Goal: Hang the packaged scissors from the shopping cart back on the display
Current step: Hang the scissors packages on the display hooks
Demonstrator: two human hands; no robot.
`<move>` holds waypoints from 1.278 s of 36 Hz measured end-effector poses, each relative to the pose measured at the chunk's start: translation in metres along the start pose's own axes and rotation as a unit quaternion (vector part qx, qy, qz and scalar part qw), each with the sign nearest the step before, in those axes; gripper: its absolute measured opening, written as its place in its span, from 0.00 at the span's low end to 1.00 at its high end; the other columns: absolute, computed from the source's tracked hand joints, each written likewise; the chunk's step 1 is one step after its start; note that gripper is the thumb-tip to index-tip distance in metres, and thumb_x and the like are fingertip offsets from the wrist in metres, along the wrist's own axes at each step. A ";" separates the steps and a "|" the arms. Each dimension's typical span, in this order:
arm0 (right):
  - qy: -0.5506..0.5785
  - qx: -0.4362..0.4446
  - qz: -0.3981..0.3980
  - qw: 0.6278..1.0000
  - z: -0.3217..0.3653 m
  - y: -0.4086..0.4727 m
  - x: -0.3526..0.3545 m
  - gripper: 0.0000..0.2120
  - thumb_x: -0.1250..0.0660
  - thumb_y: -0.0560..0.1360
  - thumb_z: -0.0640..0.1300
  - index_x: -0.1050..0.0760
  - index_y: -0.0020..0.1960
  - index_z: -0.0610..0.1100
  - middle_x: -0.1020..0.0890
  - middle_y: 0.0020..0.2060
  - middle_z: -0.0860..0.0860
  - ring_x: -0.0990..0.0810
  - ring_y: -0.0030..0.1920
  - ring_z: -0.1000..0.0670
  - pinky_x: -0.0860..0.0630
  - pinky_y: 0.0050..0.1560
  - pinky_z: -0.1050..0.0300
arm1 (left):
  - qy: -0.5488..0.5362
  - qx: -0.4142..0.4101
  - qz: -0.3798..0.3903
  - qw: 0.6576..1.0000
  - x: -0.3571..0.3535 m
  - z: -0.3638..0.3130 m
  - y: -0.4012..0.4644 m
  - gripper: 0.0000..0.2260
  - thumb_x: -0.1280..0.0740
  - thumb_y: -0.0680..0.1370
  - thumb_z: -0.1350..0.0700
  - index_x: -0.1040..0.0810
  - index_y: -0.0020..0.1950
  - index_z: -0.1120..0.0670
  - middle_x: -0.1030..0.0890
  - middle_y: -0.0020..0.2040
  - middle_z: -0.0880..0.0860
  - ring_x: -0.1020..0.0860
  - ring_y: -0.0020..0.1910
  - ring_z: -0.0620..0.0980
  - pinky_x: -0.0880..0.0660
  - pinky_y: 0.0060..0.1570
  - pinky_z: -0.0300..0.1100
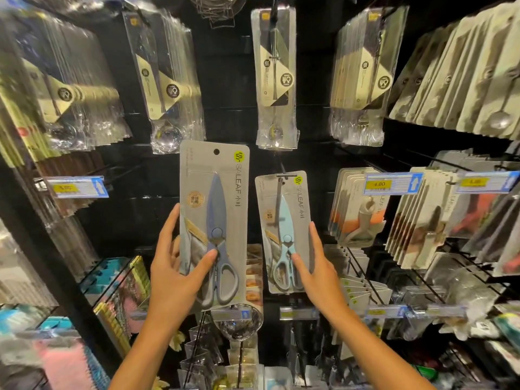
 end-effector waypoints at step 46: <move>0.085 0.045 0.100 0.990 0.025 0.032 -0.026 0.32 0.37 0.83 0.52 0.51 0.81 0.61 0.30 0.72 0.58 0.29 0.70 0.59 0.29 0.73 0.47 | -0.012 -0.001 -0.013 1.000 0.003 0.001 0.016 0.40 0.26 0.74 0.61 0.40 0.78 0.38 0.30 0.75 0.41 0.27 0.70 0.44 0.22 0.62 0.46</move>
Point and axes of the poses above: each hand's wrist, its own y-axis towards the middle knuckle, its own x-axis out of the back of the hand, z = x × y, the point moved 2 cm from there along y, towards the middle knuckle
